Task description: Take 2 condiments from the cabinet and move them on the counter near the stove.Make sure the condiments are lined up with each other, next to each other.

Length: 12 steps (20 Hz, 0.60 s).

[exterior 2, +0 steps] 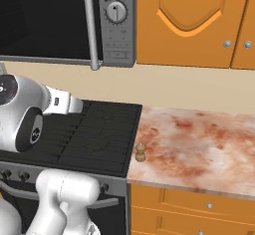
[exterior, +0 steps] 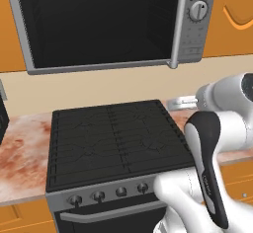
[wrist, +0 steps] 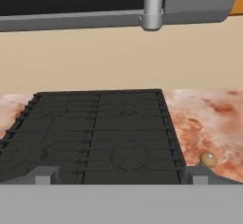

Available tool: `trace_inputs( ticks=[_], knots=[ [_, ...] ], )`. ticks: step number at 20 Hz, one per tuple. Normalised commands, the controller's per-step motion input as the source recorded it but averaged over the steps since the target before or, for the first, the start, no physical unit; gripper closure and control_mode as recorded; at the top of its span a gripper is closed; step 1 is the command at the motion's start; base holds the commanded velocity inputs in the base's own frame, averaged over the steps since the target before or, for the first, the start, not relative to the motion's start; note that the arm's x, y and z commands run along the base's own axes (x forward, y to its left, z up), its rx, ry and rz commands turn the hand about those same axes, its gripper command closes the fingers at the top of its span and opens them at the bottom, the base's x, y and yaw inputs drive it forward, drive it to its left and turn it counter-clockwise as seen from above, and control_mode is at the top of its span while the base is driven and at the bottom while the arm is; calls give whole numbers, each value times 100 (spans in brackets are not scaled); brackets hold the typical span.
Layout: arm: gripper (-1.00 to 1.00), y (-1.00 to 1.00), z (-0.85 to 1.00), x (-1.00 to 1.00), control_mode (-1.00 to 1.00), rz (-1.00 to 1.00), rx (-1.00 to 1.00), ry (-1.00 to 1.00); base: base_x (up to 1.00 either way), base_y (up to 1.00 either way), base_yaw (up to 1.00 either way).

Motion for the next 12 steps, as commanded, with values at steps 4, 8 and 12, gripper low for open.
trace_inputs(
  ticks=[4, 8, 12],
  knots=[
    [-100, 0, 0, -35, -100, 0, -2, -13, 0, 0, 0],
    [-100, 0, 0, -5, -100, 0, 0, 0, 0, 0, 0],
    [-100, 0, 0, 0, -100, 0, 0, 0, 0, 0, 0]
  ],
)
